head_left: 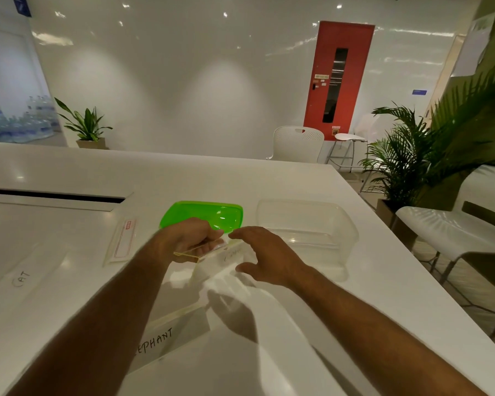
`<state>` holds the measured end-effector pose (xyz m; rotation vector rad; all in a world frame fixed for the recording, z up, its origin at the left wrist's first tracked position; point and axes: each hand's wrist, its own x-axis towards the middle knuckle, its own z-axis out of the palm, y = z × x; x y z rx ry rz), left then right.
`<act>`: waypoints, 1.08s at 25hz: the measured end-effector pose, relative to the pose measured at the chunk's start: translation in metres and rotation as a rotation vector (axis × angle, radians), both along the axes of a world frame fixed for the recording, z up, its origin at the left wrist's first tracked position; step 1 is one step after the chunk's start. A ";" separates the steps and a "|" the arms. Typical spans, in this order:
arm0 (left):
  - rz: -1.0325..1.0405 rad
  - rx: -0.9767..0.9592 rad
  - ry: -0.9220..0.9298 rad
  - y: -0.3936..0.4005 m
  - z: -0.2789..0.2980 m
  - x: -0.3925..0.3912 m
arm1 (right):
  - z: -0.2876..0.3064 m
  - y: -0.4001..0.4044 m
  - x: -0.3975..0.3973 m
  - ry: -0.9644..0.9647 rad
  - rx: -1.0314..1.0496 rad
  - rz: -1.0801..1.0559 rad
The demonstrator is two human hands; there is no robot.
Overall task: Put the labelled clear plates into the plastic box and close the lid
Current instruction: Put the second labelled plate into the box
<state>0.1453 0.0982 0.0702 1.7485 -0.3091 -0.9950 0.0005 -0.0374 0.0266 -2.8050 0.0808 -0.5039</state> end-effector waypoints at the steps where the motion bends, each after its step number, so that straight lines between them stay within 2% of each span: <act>1: -0.013 -0.019 0.028 0.002 0.000 0.000 | 0.002 0.000 0.002 0.031 -0.029 0.001; 4: -0.106 -0.022 0.045 0.009 0.003 -0.005 | 0.005 0.002 0.005 0.078 -0.079 0.012; 9: -0.227 0.000 -0.048 0.017 0.005 -0.004 | 0.010 0.004 0.006 0.073 -0.132 0.032; 13: -0.408 0.073 -0.378 0.025 0.011 0.003 | 0.020 -0.002 0.002 0.072 -0.156 0.021; 21: -0.518 -0.081 -0.567 0.029 0.047 0.005 | 0.073 -0.030 -0.029 0.200 -0.102 -0.063; 24: -0.592 -0.090 -0.753 0.023 0.056 -0.007 | 0.092 -0.041 -0.041 0.220 -0.038 -0.092; 27: -0.517 -0.011 -0.995 0.010 0.058 -0.022 | 0.103 -0.052 -0.052 0.246 0.027 -0.118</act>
